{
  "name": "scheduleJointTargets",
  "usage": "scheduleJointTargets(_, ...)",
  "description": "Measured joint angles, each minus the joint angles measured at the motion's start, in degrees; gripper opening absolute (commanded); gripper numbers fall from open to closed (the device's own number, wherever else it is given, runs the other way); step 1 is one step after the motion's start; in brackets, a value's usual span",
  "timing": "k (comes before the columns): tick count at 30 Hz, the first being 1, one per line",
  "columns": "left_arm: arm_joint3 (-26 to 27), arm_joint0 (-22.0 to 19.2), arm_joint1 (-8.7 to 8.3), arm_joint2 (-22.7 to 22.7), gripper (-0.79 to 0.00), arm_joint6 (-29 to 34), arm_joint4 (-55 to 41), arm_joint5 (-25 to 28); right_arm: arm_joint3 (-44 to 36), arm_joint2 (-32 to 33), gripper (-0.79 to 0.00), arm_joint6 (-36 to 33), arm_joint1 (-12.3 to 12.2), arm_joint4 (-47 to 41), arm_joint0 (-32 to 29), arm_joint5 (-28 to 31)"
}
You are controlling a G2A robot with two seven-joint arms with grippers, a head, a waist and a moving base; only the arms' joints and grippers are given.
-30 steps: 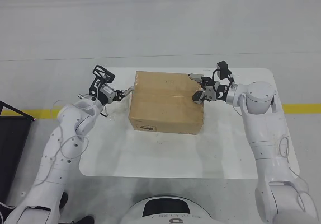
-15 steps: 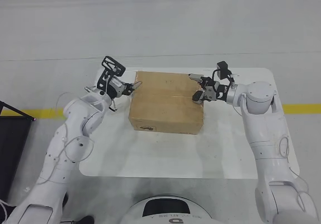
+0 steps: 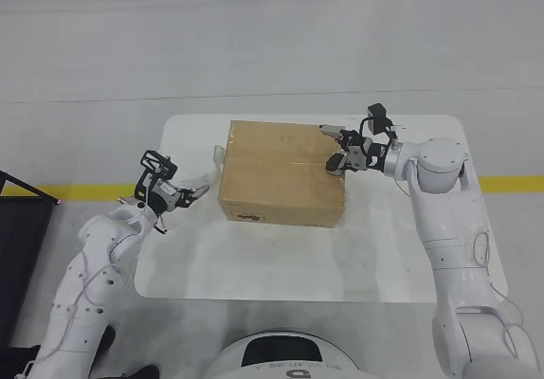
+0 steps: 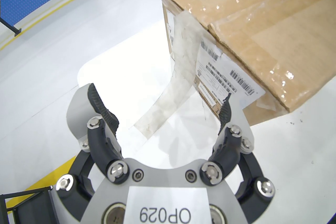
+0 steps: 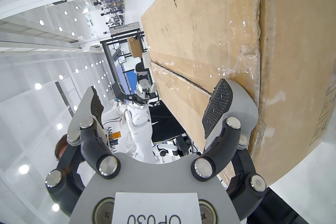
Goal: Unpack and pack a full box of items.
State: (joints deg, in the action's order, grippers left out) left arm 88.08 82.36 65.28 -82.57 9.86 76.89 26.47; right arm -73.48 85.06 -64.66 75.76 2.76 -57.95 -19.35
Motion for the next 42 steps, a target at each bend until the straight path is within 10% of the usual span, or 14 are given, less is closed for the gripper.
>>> scheduleJointTargets(19, -12.95, -15.89, 2.28, 8.09, 0.000, 6.60, -7.37, -5.78, 0.00, 0.00, 0.000, 0.00, 0.00, 0.00, 0.00, 0.00)
scheduleJointTargets(42, -11.88, -15.42, 2.23, 9.17, 0.000, 4.33, -5.44, -5.85, 0.00, 0.00, 0.000, 0.00, 0.00, 0.00, 0.00, 0.00)
